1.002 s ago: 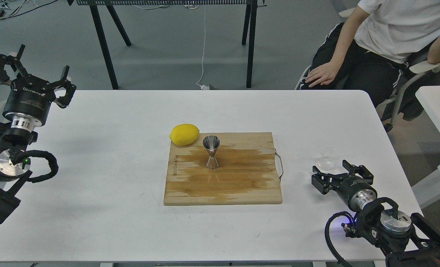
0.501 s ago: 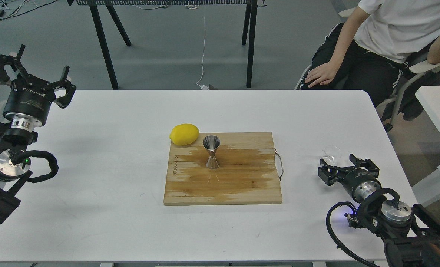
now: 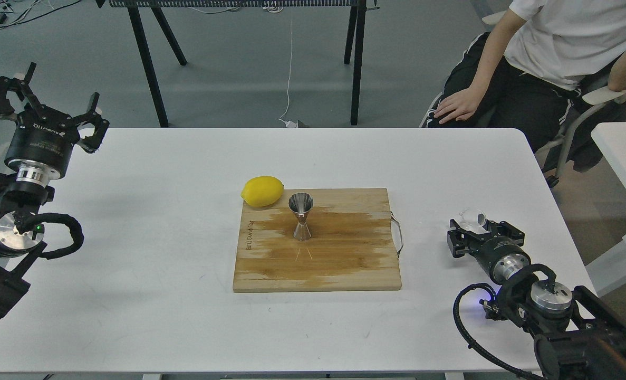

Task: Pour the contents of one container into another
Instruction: 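Grasp the clear glass cup with the right gripper and lift it, then carry the glass cup over the metal jigger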

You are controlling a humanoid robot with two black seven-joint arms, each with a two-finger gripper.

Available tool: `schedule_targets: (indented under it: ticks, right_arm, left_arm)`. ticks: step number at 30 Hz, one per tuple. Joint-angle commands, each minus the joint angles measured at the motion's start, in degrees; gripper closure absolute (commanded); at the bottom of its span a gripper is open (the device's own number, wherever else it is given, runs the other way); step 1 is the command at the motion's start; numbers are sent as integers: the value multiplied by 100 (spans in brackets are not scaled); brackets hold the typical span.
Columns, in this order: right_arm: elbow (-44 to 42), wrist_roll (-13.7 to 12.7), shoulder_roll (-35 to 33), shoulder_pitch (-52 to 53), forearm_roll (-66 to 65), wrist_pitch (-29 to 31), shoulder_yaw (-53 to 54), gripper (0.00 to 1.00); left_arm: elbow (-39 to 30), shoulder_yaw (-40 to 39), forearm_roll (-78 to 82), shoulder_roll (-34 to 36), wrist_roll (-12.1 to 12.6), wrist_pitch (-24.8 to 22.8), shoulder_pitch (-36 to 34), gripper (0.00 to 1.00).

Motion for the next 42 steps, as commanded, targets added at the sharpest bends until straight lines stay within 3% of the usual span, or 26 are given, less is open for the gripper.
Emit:
schedule_targets:
  ticks: [1, 4, 12, 20, 24, 42]
  right_arm:
    - [-22, -1, 26, 10, 0, 8, -5, 45]
    - [-5, -1, 61, 10, -9, 43, -5, 58]
    - [811, -106, 0, -69, -44, 141, -22, 61]
    - [2419, -97, -439, 229, -947, -720, -672, 62]
    - [2807, -97, -396, 563, -1642, -1098, -787, 62]
    - [2887, -115, 193, 1671, -3901, -1380, -2465, 64]
  left_arm:
    - [2, 1, -1, 0, 0, 0, 1, 0]
    - [2, 1, -1, 9, -9, 0, 1, 0]
    - [2, -51, -1, 35, -18, 0, 10, 0]
    - [-7, -78, -1, 105, -35, 0, 19, 0]
    - [-7, -78, -1, 114, -35, 0, 19, 0]
    - [2, -78, -1, 176, -44, 0, 27, 0]
